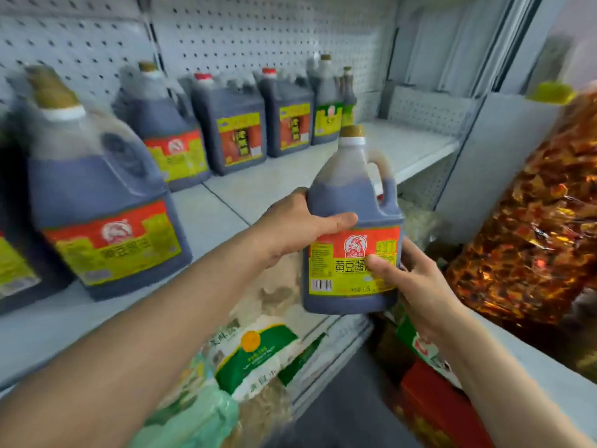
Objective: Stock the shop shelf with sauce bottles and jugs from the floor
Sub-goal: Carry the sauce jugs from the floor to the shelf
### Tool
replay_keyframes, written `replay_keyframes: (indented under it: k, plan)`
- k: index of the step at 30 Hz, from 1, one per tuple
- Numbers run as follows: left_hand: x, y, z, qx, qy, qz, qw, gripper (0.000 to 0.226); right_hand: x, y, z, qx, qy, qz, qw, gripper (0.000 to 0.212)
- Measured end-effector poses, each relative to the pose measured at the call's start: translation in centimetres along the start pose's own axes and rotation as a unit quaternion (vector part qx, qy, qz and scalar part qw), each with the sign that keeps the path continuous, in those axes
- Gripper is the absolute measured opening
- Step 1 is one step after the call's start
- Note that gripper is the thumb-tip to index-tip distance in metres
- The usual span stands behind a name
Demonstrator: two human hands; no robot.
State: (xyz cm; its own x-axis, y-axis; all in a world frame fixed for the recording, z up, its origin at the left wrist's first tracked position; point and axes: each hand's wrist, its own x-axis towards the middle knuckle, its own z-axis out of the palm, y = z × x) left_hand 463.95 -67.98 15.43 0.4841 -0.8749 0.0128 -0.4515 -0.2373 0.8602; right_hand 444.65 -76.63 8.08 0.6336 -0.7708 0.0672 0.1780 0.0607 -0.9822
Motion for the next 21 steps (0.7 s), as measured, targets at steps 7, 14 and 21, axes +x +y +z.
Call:
replay_keyframes:
  k: [7, 14, 21]
  plan:
    - [2.0, -0.6, -8.3, -0.038, 0.166, -0.011, 0.985, 0.095, 10.6, -1.9, 7.2, -0.012, -0.134, -0.028, 0.991, 0.063]
    - [4.9, -3.3, -10.9, -0.054, 0.277, -0.052, 0.958, 0.079, 19.9, -0.2, 11.6, -0.087, -0.246, -0.059, 0.964, 0.067]
    - [8.2, -4.9, -12.3, -0.068, 0.388, -0.103, 0.913, 0.096, 26.9, 2.2, 15.9, -0.108, -0.328, -0.066, 0.936, 0.069]
